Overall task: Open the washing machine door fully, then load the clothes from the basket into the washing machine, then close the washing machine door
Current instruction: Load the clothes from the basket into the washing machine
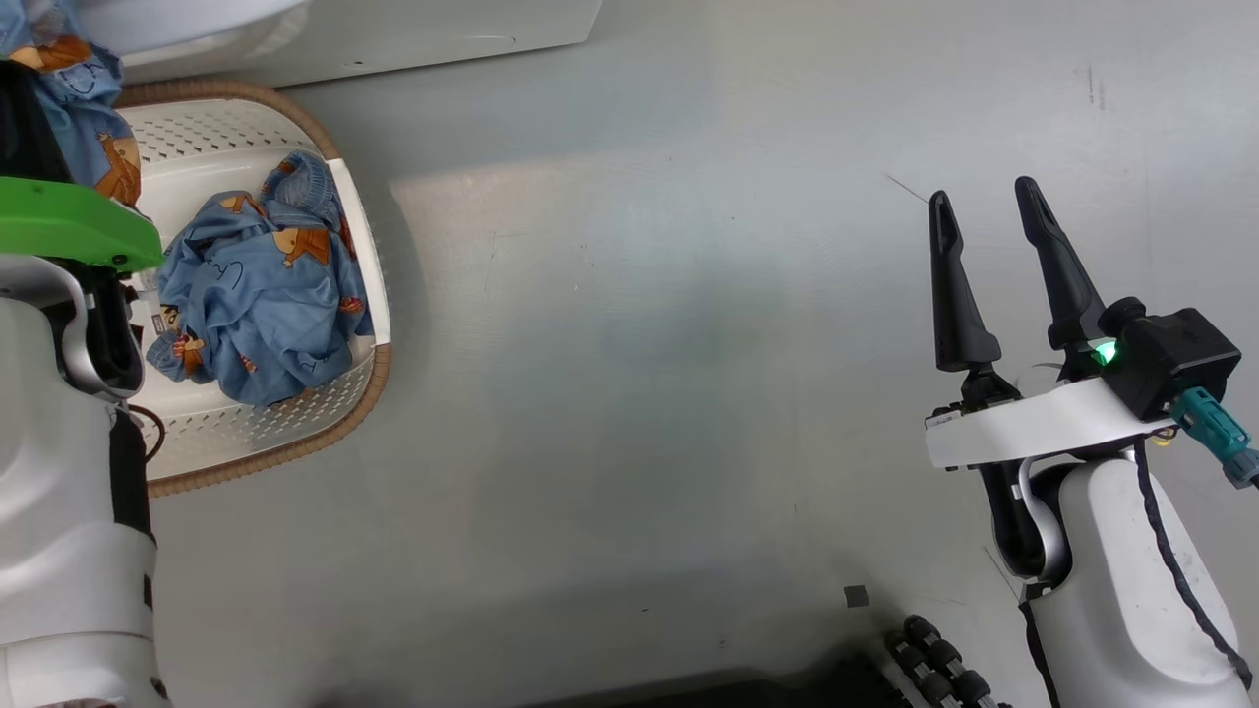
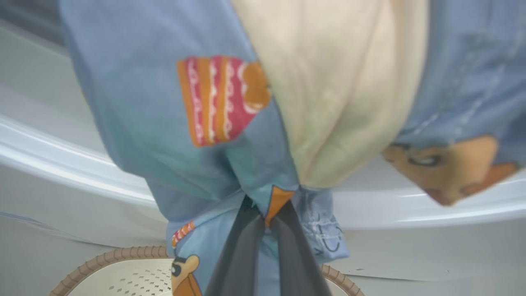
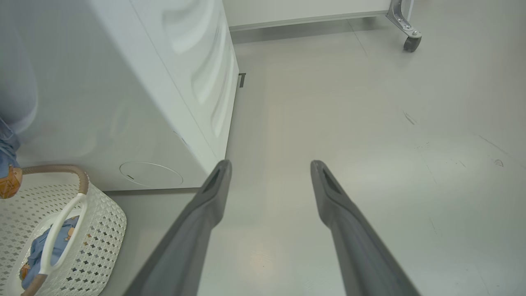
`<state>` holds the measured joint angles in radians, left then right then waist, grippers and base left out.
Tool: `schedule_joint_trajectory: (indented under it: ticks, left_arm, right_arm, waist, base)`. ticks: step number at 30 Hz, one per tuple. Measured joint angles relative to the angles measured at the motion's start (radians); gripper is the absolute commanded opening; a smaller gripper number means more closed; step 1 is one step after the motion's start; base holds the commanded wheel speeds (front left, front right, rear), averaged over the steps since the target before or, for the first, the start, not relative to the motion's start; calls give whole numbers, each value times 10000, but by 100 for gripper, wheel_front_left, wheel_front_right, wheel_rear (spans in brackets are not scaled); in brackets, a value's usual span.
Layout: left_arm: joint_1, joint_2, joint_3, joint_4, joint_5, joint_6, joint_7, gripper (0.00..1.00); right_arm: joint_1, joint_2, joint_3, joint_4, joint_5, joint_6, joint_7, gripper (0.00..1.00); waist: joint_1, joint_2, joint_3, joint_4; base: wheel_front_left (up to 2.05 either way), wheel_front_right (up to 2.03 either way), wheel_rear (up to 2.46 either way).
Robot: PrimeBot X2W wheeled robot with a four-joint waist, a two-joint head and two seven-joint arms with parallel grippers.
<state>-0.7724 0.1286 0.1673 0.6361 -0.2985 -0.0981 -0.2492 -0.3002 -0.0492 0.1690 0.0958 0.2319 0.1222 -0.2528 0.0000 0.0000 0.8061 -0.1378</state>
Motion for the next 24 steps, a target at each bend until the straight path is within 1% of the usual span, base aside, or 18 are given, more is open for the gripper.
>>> schedule_joint_trajectory:
  ticks: [1, 8, 18, 24]
  left_arm:
    - [-11, 0, -27, 17, 0, -65, 0, 0]
    - [93, -255, -138, -94, 29, -96, -29, 0]
    - [821, -242, -253, -1244, 391, -161, -33, 0]
    - [1151, -222, -424, -2079, 855, -167, -33, 0]
  right_arm:
    - [-4, 0, -13, 0, 15, 0, 0, 100]
    - [-23, 0, -151, 2, 59, -4, 0, 100]
    - [-24, 0, -234, 4, 71, -4, 0, 100]
    - [-24, 0, -247, 8, 71, -4, 0, 100]
  waist:
    - [1, 0, -5, 5]
    - [0, 0, -148, 148]
    - [0, 0, -352, 347]
    - [0, 0, -451, 439]
  base:
    - [0, 0, 0]
    - [0, 0, 0]
    - [0, 0, 0]
    - [0, 0, 0]
